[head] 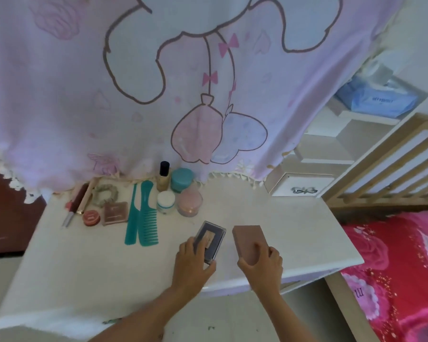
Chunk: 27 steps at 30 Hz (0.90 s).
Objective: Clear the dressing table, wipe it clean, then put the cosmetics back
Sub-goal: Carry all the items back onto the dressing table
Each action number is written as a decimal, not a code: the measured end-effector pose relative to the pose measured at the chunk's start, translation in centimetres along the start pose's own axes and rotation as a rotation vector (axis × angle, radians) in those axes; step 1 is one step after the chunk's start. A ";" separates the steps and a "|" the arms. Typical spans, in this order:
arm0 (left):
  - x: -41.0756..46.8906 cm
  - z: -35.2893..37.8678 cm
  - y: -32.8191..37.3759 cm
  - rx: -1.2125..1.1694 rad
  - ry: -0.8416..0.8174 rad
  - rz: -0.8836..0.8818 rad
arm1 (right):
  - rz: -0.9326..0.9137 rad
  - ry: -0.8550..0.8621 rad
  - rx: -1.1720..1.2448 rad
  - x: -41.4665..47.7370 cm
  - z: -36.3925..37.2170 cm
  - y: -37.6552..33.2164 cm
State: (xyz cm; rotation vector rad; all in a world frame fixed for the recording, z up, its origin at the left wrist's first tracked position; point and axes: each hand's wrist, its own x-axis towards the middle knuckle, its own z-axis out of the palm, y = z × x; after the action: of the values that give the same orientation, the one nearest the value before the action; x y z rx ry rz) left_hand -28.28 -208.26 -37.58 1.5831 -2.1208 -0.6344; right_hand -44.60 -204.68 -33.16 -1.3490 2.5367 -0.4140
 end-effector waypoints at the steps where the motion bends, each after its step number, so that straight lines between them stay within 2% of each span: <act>1: 1.6 0.1 0.1 0.033 0.001 0.016 | 0.027 0.010 -0.002 1.1 0.0 -0.4; 5: 7.0 0.8 1.2 0.105 0.013 0.001 | 0.100 -0.001 -0.013 4.6 0.4 -1.6; 11: 10.2 3.0 2.7 0.099 -0.037 -0.098 | 0.142 -0.058 -0.026 9.0 1.4 -3.3; 27: 14.6 6.6 4.3 0.013 -0.052 -0.348 | 0.069 -0.206 -0.031 16.3 2.8 -5.5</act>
State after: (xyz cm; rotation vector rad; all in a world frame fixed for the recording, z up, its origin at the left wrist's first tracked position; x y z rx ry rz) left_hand -39.29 -220.50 -39.59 1.9839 -1.9007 -0.7795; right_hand -48.35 -221.63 -35.10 -1.2407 2.4202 -0.2120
